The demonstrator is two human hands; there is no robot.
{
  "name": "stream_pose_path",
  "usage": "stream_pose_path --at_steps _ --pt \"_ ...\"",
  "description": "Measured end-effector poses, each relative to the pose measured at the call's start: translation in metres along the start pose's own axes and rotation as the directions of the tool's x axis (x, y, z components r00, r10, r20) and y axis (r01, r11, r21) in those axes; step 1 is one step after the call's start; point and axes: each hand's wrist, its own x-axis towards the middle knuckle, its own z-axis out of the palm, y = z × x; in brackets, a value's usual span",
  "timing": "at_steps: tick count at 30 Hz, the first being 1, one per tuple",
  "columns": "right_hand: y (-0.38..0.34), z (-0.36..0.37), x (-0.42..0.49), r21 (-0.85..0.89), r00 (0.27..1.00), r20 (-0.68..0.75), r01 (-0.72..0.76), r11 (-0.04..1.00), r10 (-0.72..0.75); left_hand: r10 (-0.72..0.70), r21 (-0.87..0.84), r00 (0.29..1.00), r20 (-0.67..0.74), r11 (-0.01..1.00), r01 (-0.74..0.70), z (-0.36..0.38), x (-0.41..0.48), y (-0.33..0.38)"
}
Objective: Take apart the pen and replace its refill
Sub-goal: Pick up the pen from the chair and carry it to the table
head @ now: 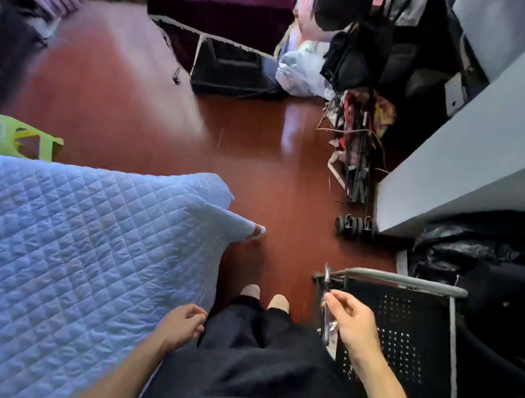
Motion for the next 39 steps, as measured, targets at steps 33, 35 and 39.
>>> stream_pose_path --at_steps 33,35,39 --pt "-0.240 0.104 0.218 0.000 0.999 -0.034 0.021 1.000 -0.021 0.033 -0.115 0.999 -0.004 0.993 -0.034 -0.169 0.167 0.227" --pt "-0.256 0.108 0.240 0.001 0.999 -0.028 0.019 1.000 -0.019 0.059 -0.150 0.997 -0.041 0.987 -0.065 -0.184 0.181 0.266" --pt "-0.300 0.117 0.296 -0.013 1.000 0.015 0.022 1.000 -0.022 0.087 -0.177 0.991 -0.100 0.979 -0.104 -0.209 0.209 0.321"
